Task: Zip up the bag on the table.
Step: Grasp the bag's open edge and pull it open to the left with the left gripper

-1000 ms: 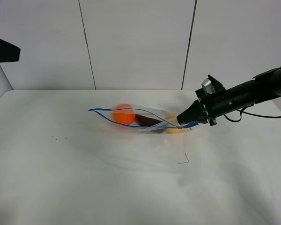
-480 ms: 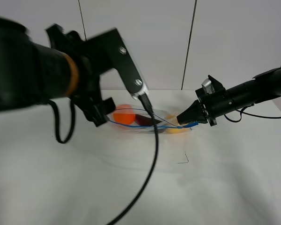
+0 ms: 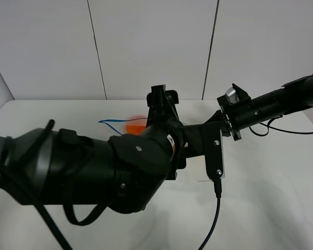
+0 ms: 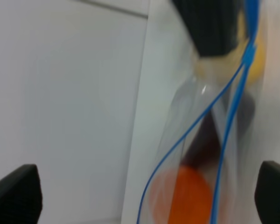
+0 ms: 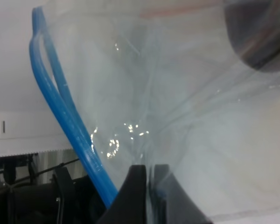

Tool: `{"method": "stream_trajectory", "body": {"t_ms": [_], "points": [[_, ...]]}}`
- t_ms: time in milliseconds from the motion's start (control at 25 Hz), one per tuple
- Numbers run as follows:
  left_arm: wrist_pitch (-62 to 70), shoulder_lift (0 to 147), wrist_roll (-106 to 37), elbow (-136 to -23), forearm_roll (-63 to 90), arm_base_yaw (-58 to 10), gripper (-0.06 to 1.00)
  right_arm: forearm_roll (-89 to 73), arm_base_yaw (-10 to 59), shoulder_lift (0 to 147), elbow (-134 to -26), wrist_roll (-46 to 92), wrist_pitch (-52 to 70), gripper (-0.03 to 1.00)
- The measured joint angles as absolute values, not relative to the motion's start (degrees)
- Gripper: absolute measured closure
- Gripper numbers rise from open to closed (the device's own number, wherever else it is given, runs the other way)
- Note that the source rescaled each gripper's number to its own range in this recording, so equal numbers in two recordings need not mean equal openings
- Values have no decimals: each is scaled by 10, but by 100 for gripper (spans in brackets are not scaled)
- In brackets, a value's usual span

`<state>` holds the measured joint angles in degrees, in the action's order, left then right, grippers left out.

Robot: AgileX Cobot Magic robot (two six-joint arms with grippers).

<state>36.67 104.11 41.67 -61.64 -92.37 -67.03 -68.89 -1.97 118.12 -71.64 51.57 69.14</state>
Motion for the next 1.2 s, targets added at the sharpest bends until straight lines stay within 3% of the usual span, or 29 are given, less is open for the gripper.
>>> {"method": "stream_trajectory", "body": {"t_ms": [760, 1200], "points": [[330, 1164, 465, -698, -993, -670, 4, -698, -20, 1181, -716, 503, 691, 97], [336, 1180, 459, -721, -994, -669, 26, -698, -20, 1181, -716, 502, 691, 97]]}}
